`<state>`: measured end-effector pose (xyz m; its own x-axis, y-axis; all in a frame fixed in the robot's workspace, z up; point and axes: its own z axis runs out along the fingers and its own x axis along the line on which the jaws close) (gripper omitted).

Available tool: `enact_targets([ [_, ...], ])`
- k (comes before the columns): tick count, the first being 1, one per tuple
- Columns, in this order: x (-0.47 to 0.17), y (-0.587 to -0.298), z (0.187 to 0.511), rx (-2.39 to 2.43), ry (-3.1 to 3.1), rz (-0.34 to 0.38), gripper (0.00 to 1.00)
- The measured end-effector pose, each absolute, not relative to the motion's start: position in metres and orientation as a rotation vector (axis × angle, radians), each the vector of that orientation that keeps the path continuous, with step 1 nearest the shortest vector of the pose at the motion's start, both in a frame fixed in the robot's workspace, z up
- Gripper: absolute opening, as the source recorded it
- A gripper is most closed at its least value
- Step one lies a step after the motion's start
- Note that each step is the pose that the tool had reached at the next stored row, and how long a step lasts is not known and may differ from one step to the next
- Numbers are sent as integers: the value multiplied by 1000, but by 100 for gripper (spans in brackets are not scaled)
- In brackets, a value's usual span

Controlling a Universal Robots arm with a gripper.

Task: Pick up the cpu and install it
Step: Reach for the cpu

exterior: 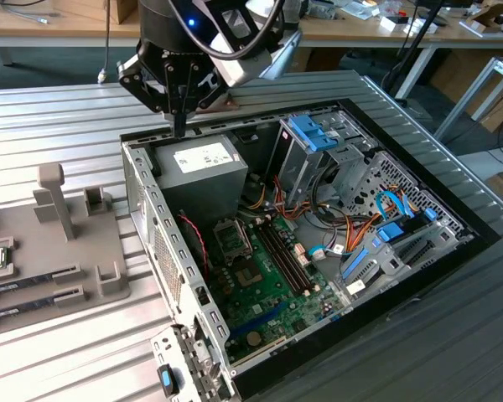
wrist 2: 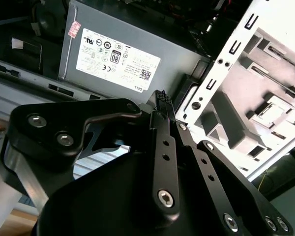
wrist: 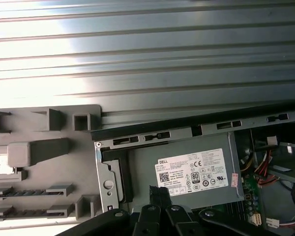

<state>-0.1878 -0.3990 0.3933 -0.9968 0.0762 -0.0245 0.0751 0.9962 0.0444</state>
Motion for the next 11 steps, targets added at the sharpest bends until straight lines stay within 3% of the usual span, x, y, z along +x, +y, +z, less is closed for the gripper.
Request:
enact_targets([
  [11, -200, -399, 393, 118, 3112, 68, 11],
])
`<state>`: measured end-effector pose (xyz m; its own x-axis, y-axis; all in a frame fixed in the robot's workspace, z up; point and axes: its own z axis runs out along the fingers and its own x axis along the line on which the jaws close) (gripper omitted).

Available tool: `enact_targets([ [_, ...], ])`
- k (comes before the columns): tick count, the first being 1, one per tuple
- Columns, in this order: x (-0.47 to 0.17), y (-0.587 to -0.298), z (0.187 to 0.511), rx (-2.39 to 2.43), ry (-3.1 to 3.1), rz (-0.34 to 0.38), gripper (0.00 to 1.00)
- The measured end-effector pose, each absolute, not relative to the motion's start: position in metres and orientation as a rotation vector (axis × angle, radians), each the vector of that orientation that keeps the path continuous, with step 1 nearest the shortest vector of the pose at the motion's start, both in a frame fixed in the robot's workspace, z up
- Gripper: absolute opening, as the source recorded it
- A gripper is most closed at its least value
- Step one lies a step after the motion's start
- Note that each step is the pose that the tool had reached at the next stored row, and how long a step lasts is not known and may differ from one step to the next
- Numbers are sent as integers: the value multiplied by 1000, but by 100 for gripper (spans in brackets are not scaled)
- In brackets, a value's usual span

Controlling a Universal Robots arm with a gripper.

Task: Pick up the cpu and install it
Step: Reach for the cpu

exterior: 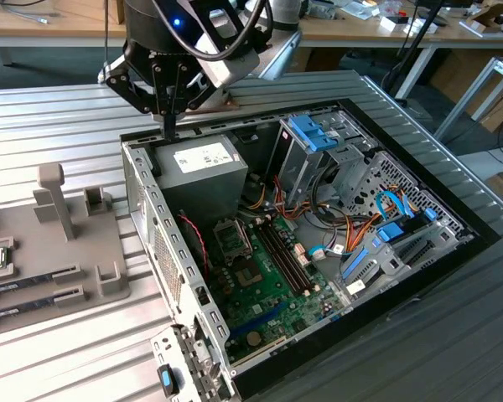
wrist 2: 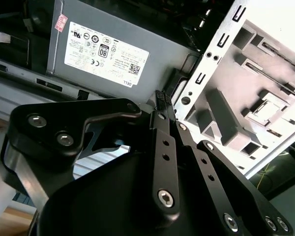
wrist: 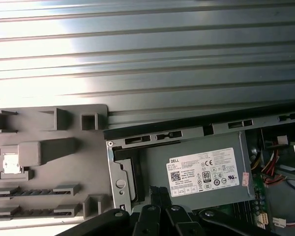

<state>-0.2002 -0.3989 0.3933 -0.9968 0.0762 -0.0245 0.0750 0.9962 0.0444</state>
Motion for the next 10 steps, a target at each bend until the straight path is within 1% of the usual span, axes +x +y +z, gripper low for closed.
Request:
enact_targets([
  [10, -213, -399, 393, 118, 3113, 68, 11],
])
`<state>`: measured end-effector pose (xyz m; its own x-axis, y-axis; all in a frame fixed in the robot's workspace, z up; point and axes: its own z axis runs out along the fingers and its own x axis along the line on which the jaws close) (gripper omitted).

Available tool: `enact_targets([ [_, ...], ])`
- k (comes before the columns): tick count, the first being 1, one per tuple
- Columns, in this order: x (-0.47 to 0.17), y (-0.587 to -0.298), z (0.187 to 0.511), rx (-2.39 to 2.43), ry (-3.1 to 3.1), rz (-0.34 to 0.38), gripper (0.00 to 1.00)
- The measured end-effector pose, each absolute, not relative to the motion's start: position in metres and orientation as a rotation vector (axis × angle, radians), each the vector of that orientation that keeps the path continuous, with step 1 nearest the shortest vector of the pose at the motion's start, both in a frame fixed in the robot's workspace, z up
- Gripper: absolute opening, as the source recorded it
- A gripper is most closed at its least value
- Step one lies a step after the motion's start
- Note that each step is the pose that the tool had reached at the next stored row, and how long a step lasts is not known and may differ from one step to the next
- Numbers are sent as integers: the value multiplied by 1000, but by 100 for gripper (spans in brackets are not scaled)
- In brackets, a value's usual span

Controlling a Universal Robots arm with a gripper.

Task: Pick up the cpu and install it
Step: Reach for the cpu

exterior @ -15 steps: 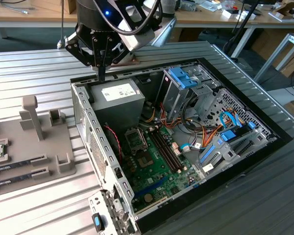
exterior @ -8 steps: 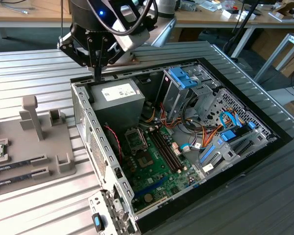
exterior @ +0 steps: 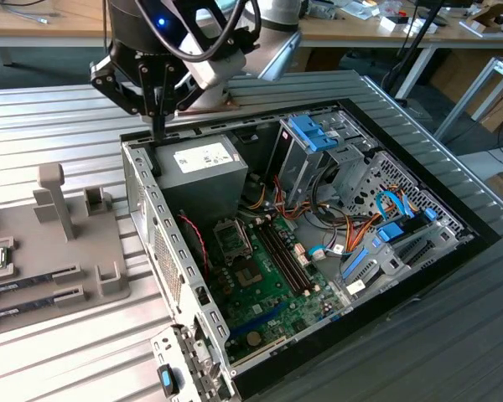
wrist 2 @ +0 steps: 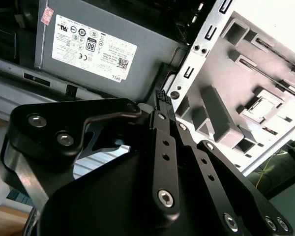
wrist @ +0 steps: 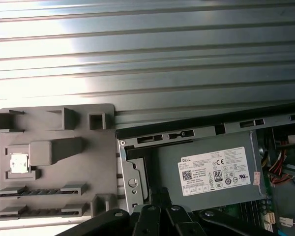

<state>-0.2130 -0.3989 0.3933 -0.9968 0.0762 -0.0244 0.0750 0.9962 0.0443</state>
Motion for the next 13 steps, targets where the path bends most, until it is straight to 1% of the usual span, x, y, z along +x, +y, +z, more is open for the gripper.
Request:
enact_targets([
  [13, -227, -399, 393, 118, 3112, 68, 11],
])
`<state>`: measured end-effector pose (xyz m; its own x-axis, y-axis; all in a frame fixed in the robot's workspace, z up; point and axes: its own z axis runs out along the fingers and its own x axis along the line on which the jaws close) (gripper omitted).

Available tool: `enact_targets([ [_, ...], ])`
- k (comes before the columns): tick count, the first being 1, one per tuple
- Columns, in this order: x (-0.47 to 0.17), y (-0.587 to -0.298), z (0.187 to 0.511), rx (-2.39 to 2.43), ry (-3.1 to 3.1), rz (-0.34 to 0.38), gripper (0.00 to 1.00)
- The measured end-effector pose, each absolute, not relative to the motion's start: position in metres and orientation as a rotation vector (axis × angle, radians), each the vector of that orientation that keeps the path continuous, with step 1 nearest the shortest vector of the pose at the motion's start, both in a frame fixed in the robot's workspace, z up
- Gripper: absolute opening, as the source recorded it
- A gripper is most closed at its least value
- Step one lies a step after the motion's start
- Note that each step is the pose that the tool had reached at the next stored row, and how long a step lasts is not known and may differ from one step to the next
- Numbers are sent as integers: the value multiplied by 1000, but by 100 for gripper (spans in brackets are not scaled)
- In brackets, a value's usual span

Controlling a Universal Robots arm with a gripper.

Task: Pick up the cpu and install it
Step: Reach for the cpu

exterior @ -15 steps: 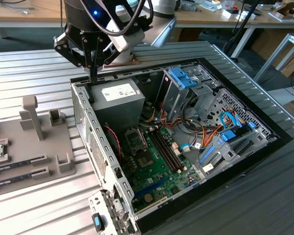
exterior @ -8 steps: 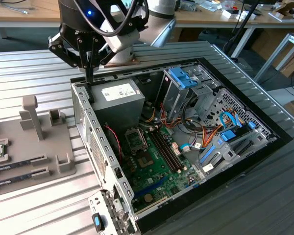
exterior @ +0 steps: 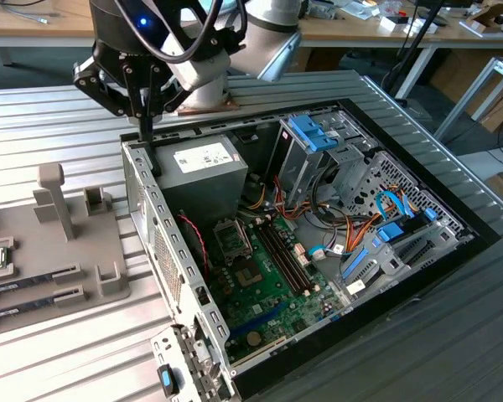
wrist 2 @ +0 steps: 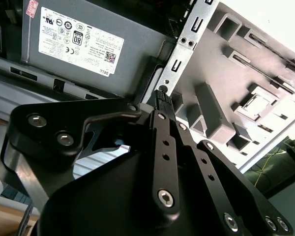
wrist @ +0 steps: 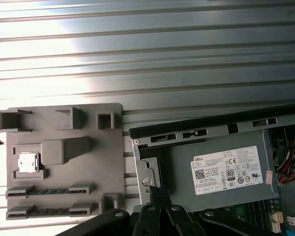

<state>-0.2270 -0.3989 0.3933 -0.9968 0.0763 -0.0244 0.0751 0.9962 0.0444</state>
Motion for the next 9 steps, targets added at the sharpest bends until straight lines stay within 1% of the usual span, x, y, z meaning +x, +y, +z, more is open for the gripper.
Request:
enact_targets([
  [9, -237, -399, 393, 118, 3113, 68, 11],
])
